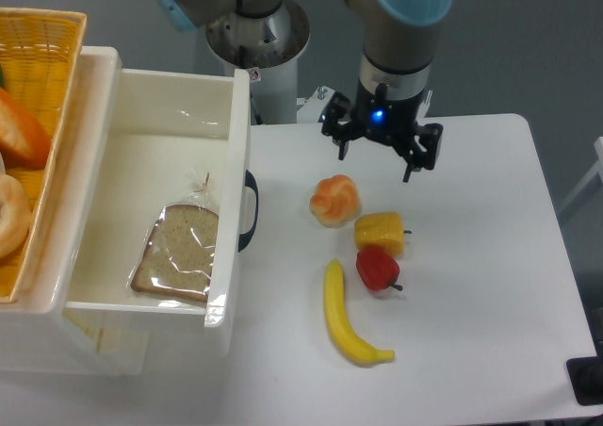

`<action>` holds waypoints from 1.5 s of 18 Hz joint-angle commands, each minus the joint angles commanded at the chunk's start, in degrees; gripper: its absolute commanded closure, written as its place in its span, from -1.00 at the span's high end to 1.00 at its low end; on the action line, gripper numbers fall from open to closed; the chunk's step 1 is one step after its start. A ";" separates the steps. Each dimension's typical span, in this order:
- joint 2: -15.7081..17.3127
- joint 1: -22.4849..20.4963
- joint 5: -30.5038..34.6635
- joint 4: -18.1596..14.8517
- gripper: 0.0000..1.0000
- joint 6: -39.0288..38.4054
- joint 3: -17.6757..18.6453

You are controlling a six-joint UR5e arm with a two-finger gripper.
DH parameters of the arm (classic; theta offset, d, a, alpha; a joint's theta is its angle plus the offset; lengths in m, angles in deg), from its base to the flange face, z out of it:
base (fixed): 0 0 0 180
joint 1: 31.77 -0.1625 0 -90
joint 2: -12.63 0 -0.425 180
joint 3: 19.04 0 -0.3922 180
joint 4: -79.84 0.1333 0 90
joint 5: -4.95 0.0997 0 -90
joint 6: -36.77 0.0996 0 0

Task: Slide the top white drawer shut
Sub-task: 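Move the open gripper down toward the table beside the bread roll, then lower the gripper and swing it toward the open white drawer's front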

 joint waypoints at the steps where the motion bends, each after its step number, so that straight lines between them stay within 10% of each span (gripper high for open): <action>1: 0.00 0.09 0.17 0.26 1.00 -0.09 0.00; 27: -6.59 7.02 4.31 4.48 1.00 -22.94 4.40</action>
